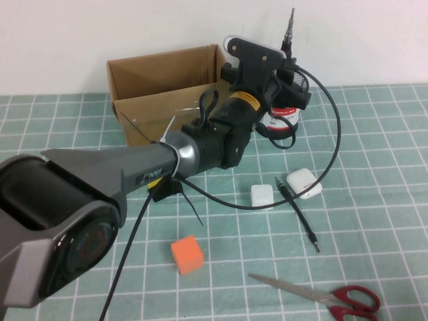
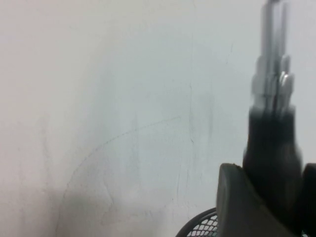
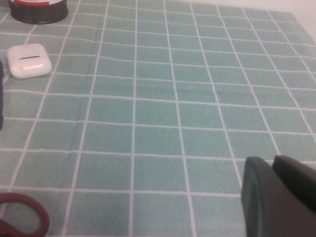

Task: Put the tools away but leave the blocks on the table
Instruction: Place the picked object into the round holder, then pick up the scissors from the table

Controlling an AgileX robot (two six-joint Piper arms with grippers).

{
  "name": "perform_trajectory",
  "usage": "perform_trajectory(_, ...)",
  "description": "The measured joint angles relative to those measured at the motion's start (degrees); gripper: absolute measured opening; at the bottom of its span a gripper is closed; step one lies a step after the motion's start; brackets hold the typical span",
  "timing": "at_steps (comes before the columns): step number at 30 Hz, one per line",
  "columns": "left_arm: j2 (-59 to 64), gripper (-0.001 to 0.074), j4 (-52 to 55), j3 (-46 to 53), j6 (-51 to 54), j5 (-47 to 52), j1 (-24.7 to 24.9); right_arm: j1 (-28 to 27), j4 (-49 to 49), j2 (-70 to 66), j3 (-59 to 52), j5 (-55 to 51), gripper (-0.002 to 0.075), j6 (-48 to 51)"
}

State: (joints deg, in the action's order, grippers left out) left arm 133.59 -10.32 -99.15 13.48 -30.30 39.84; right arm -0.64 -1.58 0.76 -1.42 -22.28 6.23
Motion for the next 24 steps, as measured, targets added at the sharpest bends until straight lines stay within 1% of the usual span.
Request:
perform_trajectory(3,0.0,0.0305,-1.4,-0.1,0.1,-0.3,0.0,0.0,0.0,0.0,0.0,0.0,-0.001,0.0)
perform_trajectory(6,0.0,0.0349,-2.1,-0.2,0.1,-0.4,0.0,0.0,0.0,0.0,0.0,0.0,-0.001,0.0)
perform_trajectory(10,-1.4,0.0365,-2.7,-0.2,0.6,3.1,0.0,0.0,0.0,0.0,0.0,0.0,-0.001,0.0)
perform_trajectory(12,-3.2,0.0366,-2.7,-0.2,1.6,7.3,0.0,0.0,0.0,0.0,0.0,0.0,-0.001,0.0)
perform_trajectory(15,-7.3,0.0363,-2.8,0.2,3.8,16.4,0.2,0.0,0.0,0.0,0.0,0.0,-0.001,0.0)
perform_trajectory(17,-11.2,0.0337,-2.8,0.8,5.1,22.8,0.8,0.0,0.0,0.0,0.0,0.0,-0.001,0.0)
perform_trajectory(19,-15.0,0.0287,-2.5,2.1,5.6,29.0,1.4,0.0,0.0,0.0,0.0,0.0,-0.001,0.0)
perform_trajectory(22,-21.8,0.0157,-2.0,5.8,6.4,38.6,2.6,0.0,0.0,0.0,0.0,0.0,-0.001,0.0)
perform_trajectory(23,-24.5,0.0103,-2.0,7.6,6.5,41.1,3.0,0.0,0.0,0.0,0.0,0.0,-0.001,0.0)
perform_trajectory(24,-27.3,0.0066,-1.8,9.7,6.5,43.2,3.2,0.0,0.0,0.0,0.0,0.0,-0.001,0.0)
